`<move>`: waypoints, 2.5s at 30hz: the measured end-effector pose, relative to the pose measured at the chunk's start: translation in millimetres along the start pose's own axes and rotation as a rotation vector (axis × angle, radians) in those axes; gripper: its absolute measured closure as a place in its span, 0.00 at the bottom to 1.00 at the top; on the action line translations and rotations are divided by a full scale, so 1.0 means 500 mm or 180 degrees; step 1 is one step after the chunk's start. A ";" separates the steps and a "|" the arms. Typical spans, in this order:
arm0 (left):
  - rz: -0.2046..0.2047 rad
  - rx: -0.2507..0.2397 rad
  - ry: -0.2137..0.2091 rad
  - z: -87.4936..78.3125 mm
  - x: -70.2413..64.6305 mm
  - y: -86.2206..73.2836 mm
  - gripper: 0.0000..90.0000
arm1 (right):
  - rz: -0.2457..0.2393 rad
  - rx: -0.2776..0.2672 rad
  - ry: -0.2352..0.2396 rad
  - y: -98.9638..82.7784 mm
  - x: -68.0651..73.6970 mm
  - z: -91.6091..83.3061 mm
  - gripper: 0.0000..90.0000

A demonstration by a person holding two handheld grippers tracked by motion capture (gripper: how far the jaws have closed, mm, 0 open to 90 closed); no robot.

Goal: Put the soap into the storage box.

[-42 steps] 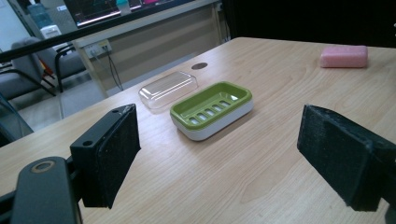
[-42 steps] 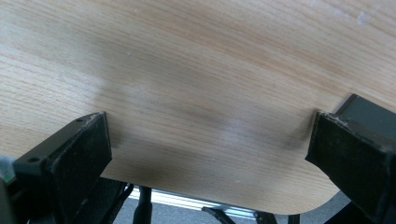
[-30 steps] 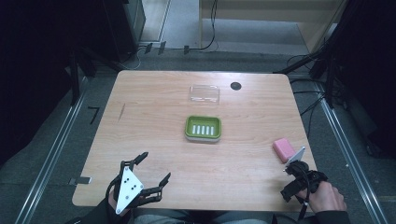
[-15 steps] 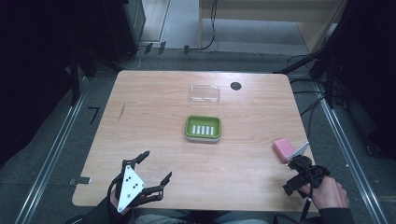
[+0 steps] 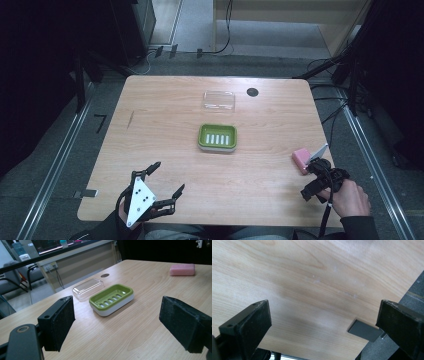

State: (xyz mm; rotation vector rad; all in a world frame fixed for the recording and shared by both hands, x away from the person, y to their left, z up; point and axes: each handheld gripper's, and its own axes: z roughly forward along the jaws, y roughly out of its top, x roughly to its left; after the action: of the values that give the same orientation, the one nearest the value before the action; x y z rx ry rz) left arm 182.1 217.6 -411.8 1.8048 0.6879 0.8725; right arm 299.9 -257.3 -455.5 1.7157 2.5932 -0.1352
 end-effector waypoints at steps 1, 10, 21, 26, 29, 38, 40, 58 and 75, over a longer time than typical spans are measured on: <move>0.0001 0.0000 -0.0003 0.000 0.000 0.000 0.15 | -0.0018 -0.0004 0.0000 0.003 0.000 -0.001 0.00; 0.0013 0.0017 -0.0005 0.000 0.000 0.000 0.15 | -0.0080 -0.0084 -0.0006 0.024 -0.002 -0.015 0.00; 0.0012 0.0012 -0.0008 0.001 0.000 0.000 0.15 | -0.0166 -0.0129 -0.0010 0.053 -0.006 -0.024 0.00; 0.0013 0.0013 -0.0011 0.002 0.000 0.000 0.15 | -0.0180 -0.0173 -0.0015 0.066 -0.008 -0.029 0.00; 0.0008 0.0010 -0.0010 0.003 0.000 0.000 0.15 | -0.0194 -0.0183 -0.0012 0.071 -0.010 -0.032 0.00; 0.0005 0.0008 -0.0015 0.004 0.000 0.001 0.15 | -0.0244 -0.0239 -0.0015 0.095 -0.018 -0.036 0.00; 0.0005 0.0008 -0.0021 0.004 -0.001 0.001 0.15 | -0.0236 -0.0237 -0.0004 0.102 -0.022 -0.036 0.00; 0.0002 0.0004 -0.0018 0.004 0.000 0.001 0.15 | -0.0277 -0.0180 0.0062 0.152 -0.044 -0.014 0.00; 0.0003 0.0002 -0.0021 0.004 0.000 0.001 0.15 | -0.0293 -0.0111 0.0099 0.171 -0.050 0.005 0.00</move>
State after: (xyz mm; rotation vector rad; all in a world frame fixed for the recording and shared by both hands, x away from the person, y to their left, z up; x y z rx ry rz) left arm 183.8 216.4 -411.9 1.8079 0.6832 0.8667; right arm 388.3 -247.5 -461.0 1.6007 2.6809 -0.0656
